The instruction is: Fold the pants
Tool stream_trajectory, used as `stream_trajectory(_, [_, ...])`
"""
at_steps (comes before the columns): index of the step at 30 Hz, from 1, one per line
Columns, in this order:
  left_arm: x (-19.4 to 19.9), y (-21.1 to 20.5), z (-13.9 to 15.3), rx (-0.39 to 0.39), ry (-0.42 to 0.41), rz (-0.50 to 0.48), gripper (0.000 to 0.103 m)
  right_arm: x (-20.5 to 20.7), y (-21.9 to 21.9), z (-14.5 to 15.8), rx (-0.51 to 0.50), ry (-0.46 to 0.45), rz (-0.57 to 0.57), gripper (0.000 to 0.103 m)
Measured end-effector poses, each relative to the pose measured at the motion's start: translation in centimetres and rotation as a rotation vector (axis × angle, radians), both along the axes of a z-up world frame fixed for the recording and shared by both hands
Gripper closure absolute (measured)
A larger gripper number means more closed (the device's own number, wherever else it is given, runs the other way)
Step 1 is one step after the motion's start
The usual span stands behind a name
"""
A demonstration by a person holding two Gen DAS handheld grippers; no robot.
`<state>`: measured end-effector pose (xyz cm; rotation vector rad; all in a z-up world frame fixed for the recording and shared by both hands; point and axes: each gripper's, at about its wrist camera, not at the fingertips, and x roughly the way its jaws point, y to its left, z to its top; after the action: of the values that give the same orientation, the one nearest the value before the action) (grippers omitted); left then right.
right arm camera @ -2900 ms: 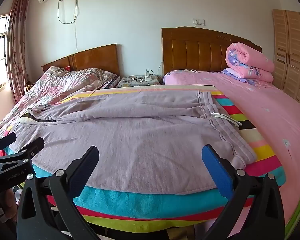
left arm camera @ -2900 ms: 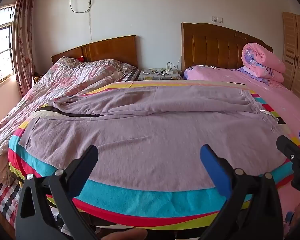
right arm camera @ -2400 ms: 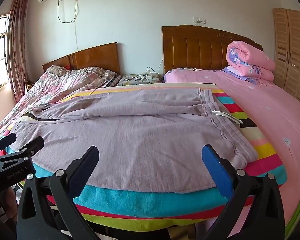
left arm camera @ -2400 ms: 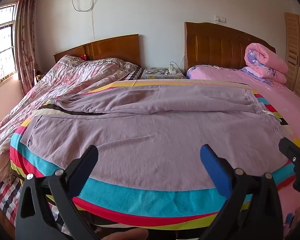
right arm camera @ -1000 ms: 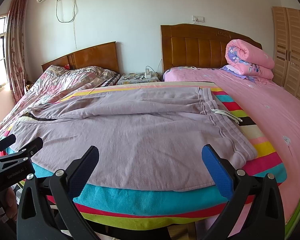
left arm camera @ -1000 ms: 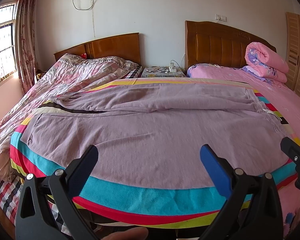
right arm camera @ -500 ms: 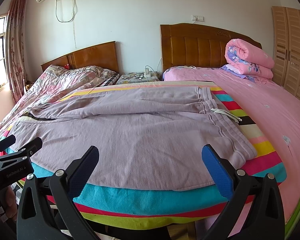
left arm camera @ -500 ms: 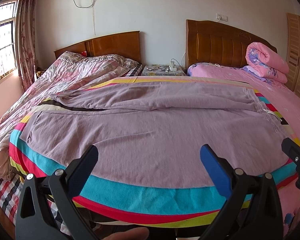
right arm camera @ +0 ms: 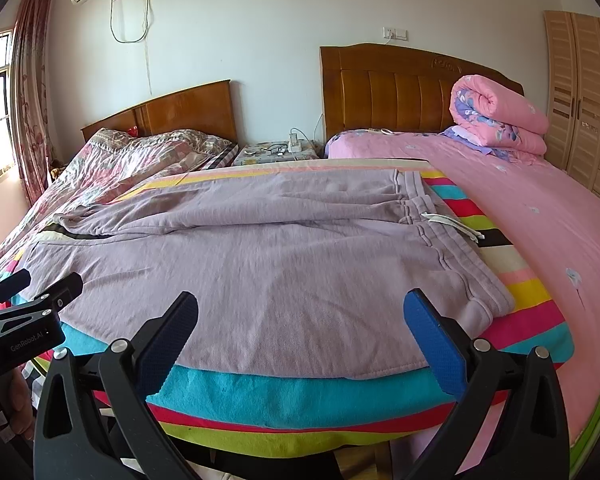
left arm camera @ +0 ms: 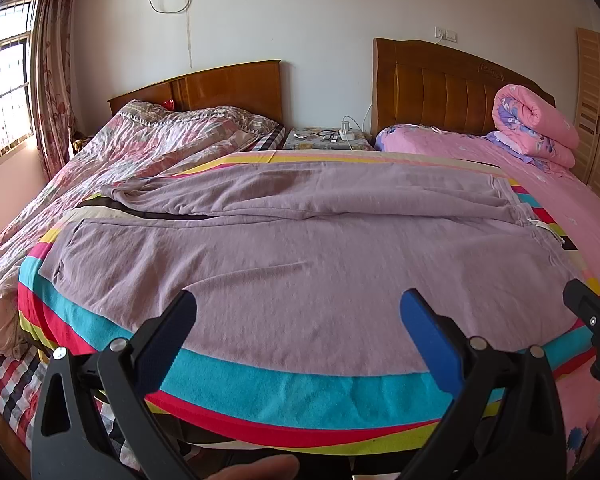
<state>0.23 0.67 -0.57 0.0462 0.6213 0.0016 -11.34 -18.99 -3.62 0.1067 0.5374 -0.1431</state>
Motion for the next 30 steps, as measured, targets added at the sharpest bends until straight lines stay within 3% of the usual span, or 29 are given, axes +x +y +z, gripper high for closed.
stream_trajectory(15, [0.9, 0.3, -0.5, -0.010, 0.033, 0.005, 0.001, 1.1, -0.1, -0.7, -0.002, 0.037, -0.005, 0.004])
stream_trajectory(20, [3.3, 1.0, -1.1, -0.046, 0.092, -0.045, 0.001, 3.3, -0.9, -1.0, -0.019, 0.068, 0.033, 0.004])
stream_trajectory(23, [6.5, 1.9, -0.8, -0.109, 0.160, -0.103, 0.001, 6.7, -3.2, -0.1, 0.005, 0.089, 0.130, 0.004])
stream_trajectory(27, [12.9, 5.1, 0.8, -0.192, 0.229, -0.028, 0.001, 14.8, -7.5, 2.0, 0.042, 0.140, 0.234, 0.004])
stream_trajectory(30, [18.7, 7.9, 1.0, -0.359, 0.336, -0.047, 0.001, 23.0, -9.8, 3.0, 0.044, 0.172, 0.332, 0.004])
